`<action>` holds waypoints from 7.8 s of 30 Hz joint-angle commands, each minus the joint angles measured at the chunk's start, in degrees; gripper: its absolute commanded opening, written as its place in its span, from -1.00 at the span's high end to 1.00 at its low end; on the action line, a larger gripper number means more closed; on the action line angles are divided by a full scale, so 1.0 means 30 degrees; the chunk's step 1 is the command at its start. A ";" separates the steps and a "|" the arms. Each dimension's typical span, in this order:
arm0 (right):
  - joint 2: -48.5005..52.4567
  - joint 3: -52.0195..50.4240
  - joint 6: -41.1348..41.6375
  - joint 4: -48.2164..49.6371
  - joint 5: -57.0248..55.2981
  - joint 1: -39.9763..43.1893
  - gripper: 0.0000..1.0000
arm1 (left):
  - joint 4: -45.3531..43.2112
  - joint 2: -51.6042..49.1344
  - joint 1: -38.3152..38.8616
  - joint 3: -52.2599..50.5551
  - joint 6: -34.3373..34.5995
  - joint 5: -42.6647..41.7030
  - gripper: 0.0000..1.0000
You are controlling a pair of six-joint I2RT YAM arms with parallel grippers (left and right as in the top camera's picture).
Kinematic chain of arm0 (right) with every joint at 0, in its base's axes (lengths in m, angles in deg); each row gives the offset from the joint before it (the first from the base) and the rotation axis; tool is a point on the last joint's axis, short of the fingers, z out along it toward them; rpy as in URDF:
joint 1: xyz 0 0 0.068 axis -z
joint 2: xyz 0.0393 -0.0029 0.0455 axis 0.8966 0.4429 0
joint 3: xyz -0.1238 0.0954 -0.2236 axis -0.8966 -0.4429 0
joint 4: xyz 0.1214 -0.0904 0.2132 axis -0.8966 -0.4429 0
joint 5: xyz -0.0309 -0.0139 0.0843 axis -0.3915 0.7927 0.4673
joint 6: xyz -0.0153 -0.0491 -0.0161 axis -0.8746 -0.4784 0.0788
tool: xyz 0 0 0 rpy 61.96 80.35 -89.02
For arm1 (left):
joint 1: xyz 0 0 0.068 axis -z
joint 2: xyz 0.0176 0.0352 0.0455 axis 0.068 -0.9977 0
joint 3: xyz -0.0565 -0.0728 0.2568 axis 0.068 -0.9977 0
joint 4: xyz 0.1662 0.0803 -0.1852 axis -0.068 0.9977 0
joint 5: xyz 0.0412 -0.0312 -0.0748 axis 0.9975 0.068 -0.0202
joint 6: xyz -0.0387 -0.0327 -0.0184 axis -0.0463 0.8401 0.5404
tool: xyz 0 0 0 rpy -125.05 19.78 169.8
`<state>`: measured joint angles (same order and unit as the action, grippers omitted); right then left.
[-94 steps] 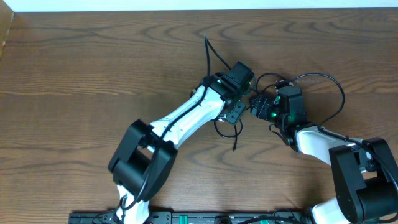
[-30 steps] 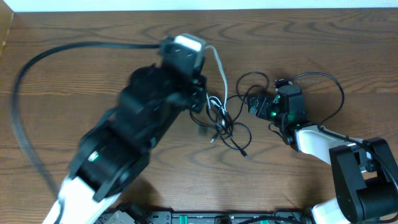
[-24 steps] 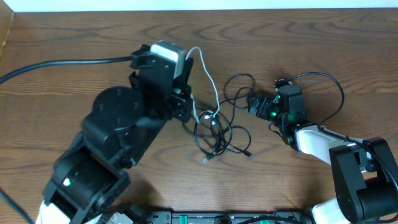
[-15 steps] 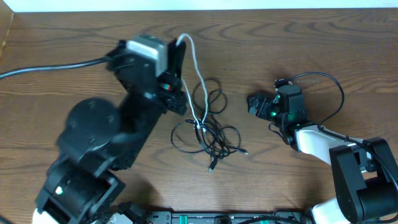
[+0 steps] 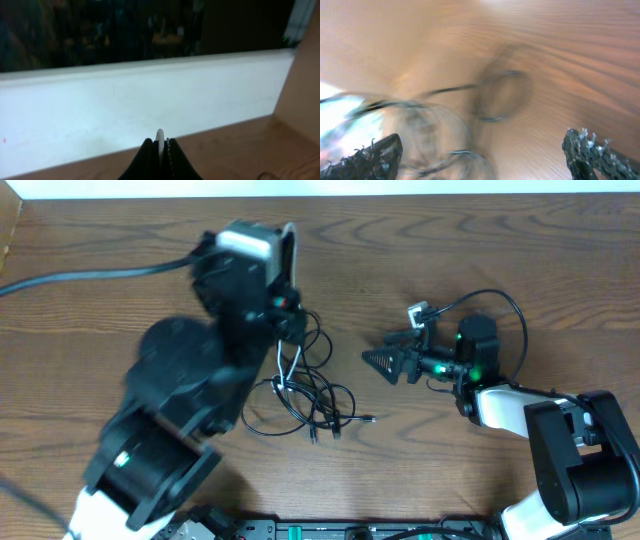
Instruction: Untangle cables
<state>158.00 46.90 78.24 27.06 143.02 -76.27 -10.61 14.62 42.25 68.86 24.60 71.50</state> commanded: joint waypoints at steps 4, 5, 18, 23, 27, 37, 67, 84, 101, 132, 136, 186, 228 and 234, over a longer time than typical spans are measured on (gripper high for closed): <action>-0.0051 -0.0015 0.0306 0.2769 0.6943 -0.1457 -0.99 | -0.0015 -0.1078 -0.0066 0.0051 0.1872 0.1661 0.85; -0.0051 -0.0015 0.0306 0.2754 0.6492 -0.1792 -0.98 | 0.0066 -0.1260 -0.0066 0.0051 0.2142 0.1654 0.85; -0.0044 -0.0015 -0.1428 -0.0255 -0.1515 -0.5078 -0.99 | 0.0219 -0.2062 -0.0066 0.0080 0.4903 0.1435 0.85; -0.0044 -0.0015 -0.1428 -0.0073 -0.3854 -0.6462 -0.98 | 0.0073 -0.2069 -0.0066 0.0328 0.5217 0.1428 0.85; -0.0044 -0.0015 -0.1559 0.1093 -0.5246 -0.7621 -0.98 | -0.0095 -0.2069 -0.0066 0.0444 0.5217 0.1428 0.85; -0.0044 -0.0015 -0.3206 0.0379 -1.2262 -1.0958 -0.99 | -0.0299 -0.2069 -0.0066 0.0991 0.5785 0.1428 0.85; 0.0007 -0.0015 -0.2623 -0.2820 -1.4258 -0.9347 0.98 | -0.7533 0.0809 -0.1100 0.1239 -0.3198 0.7162 0.85; 0.0000 -0.0015 0.0481 -0.8102 -1.6160 -0.3810 0.98 | -0.3672 0.0452 -0.1639 0.1217 -0.3184 0.9129 0.85; 0.0000 -0.0015 0.0459 -0.8327 -1.6407 -0.3825 0.98 | 0.2885 -0.2120 -0.1639 0.1180 0.0204 0.9122 0.85; -0.0335 -0.0015 0.4597 -1.3391 -1.9023 0.1523 0.98 | 1.1992 -1.0316 -0.5821 0.0947 0.5370 -0.5960 0.85; -0.0335 -0.0015 0.4597 -1.3376 -1.8812 0.1552 0.98 | 1.3143 -1.1788 -0.5901 0.0605 0.5355 -0.7242 0.85; -0.0335 -0.0015 0.4597 -1.3391 -1.8812 0.1508 0.93 | 1.3508 -1.0783 -0.3373 -0.4707 0.2783 -0.5792 -0.59; -0.0335 -0.0015 0.4597 -1.3398 -1.8812 0.1406 0.88 | 0.7803 -1.0797 -0.2164 -0.5581 0.8284 -0.2696 -0.61; -0.0335 -0.0015 0.4605 -1.3391 -1.8804 0.1406 0.88 | 0.7781 -1.0950 -0.2164 -0.5581 0.8342 -0.2696 -0.61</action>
<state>154.04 49.55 91.47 -10.22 87.85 -72.10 12.84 -17.29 35.69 52.25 48.27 62.17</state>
